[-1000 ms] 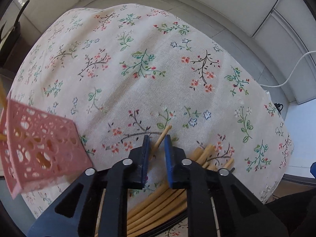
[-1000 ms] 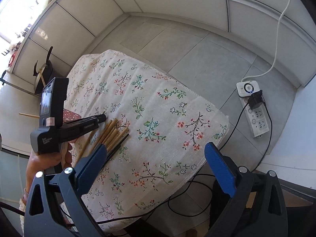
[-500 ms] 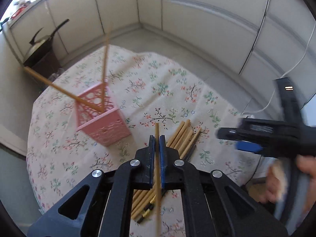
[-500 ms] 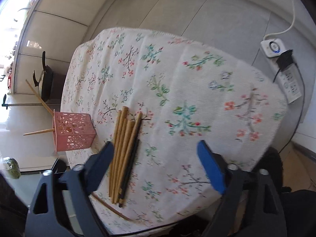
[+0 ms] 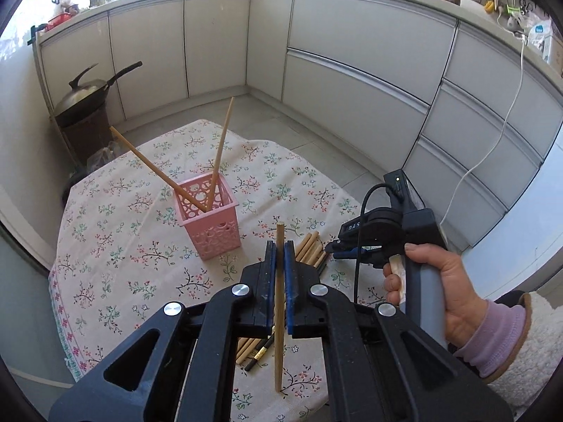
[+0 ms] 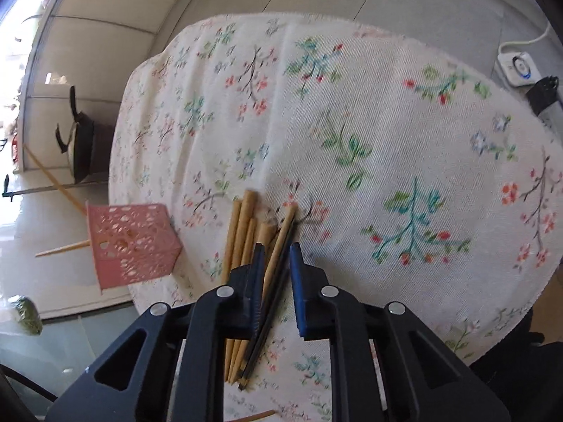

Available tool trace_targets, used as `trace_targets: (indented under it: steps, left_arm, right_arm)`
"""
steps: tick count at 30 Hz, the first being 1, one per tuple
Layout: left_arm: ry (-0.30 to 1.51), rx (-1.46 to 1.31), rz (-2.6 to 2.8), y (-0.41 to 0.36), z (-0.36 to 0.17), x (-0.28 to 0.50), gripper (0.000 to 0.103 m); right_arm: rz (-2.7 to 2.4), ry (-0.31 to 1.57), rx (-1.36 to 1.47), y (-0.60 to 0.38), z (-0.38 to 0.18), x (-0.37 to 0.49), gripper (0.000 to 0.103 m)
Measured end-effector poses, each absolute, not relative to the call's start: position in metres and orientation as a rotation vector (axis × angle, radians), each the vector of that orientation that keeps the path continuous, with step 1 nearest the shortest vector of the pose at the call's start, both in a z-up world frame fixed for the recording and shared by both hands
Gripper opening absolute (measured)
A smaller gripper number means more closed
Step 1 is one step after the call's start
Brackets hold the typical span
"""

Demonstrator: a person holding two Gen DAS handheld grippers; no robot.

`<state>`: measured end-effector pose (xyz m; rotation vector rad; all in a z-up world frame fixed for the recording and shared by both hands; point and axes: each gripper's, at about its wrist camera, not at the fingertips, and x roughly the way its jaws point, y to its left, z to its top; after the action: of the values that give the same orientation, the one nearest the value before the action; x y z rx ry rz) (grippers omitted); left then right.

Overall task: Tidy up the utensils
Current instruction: 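Grasp a chopstick with the right tool while the left tool holds its chopstick upright, then carry both chopsticks over the pink holder, drop them in, open both tools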

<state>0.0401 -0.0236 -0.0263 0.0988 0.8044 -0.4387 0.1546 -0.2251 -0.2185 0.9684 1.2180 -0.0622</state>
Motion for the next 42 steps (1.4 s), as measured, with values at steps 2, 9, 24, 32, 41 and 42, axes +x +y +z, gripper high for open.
trace_targets:
  steps: [2, 9, 24, 32, 41, 42]
  left_arm:
    - [0.801, 0.093, -0.440, -0.020, -0.026, 0.040, 0.004]
    - [0.805, 0.077, -0.444, -0.015, -0.027, 0.042, 0.004]
    - [0.742, 0.020, -0.436, -0.007, -0.010, 0.040, 0.004]
    - [0.650, -0.005, -0.429, 0.006, 0.021, 0.025, 0.004]
    - [0.541, -0.080, -0.349, 0.034, 0.056, 0.014, 0.004]
    - [0.536, -0.091, -0.336, 0.036, 0.059, 0.015, 0.004]
  right_arm:
    - [-0.088, 1.207, 0.929, -0.224, -0.214, 0.160, 0.015]
    - [-0.110, 1.240, 0.769, -0.214, -0.213, 0.186, 0.012]
    - [-0.028, 1.007, 0.720, -0.231, -0.151, 0.144, 0.007]
    - [0.105, 0.737, 0.555, -0.214, -0.074, 0.094, 0.005]
    - [0.158, 0.649, 0.553, -0.217, -0.031, 0.073, 0.004]
    - [0.159, 0.645, 0.546, -0.217, -0.026, 0.071, 0.004]
